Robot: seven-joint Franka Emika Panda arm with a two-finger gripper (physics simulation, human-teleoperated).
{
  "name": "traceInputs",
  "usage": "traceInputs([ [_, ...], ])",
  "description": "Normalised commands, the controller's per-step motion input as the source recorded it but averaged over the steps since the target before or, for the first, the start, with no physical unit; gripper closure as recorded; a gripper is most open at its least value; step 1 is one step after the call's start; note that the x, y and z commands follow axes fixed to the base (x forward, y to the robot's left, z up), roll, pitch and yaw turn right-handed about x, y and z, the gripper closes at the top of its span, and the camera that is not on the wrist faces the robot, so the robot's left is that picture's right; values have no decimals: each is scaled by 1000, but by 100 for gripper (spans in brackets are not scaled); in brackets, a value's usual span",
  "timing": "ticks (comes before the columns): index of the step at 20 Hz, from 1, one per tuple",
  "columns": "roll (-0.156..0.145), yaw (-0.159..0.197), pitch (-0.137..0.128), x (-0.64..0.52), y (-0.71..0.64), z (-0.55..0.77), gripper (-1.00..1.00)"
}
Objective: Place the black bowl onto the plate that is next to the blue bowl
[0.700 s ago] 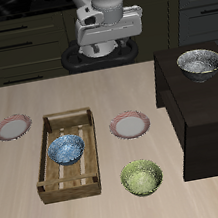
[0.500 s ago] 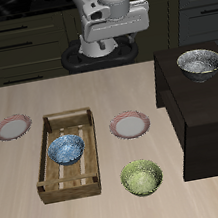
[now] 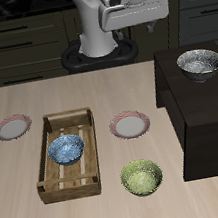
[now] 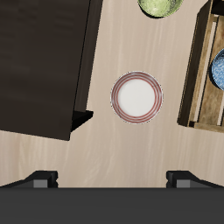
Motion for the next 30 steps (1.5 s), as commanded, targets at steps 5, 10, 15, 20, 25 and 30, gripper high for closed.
traceInputs([
  [5,27,1,-18,181,344,164,-100],
  [10,8,-6,-15,212,354,123,-100],
  [15,-15,5,-13,298,218,101,-100],
  [20,-34,-8,-12,400,113,139,-100],
  [25,-39,-14,4,448,66,112,-100],
  [30,-8,-11,25,270,107,-25,-100],
])
